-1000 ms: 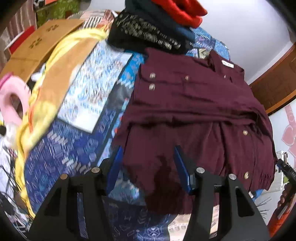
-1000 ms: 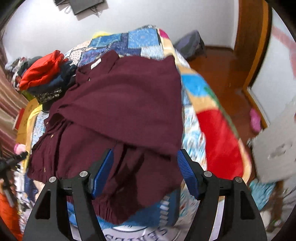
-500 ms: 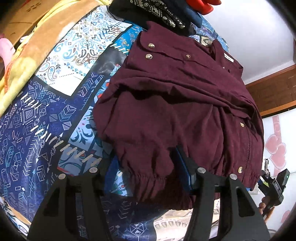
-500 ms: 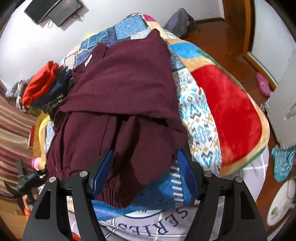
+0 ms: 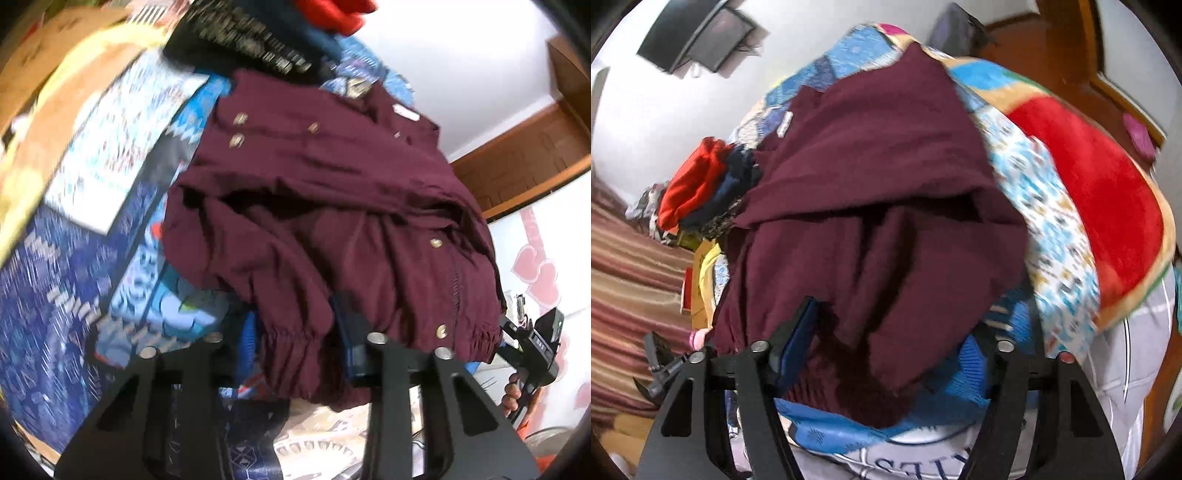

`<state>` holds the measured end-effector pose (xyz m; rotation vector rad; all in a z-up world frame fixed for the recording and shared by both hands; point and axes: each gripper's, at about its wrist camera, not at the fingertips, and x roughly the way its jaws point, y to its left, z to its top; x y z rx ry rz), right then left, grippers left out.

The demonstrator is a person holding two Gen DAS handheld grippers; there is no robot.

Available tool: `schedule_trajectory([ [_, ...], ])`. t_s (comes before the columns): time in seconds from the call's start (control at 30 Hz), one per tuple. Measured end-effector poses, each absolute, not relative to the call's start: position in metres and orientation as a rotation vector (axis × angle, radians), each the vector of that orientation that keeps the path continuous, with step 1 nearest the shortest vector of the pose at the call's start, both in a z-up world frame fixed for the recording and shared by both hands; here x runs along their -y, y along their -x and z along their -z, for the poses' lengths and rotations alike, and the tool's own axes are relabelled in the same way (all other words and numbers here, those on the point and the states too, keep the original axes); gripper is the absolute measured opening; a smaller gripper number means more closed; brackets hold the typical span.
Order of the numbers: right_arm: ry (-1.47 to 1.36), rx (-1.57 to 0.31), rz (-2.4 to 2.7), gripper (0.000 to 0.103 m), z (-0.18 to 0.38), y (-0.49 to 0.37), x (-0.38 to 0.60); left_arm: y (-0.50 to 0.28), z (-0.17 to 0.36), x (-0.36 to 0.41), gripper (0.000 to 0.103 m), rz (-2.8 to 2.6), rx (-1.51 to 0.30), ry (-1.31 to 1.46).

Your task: Fold large clothes

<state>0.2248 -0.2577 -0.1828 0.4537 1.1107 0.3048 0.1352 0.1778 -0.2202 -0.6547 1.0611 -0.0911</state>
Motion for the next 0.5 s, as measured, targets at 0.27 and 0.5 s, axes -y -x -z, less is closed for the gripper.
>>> schedule_trajectory([
  [0.27, -0.389, -0.991, -0.434, 0.012, 0.139, -0.254, 0.243, -0.171, 0.161, -0.182, 0.016, 0.155, -0.931, 0.634],
  [0.5, -0.362, -0.841, -0.439, 0.01, 0.092, -0.314, 0.24, -0.226, 0.113, -0.206, 0.015, 0.152, -0.775, 0.658],
])
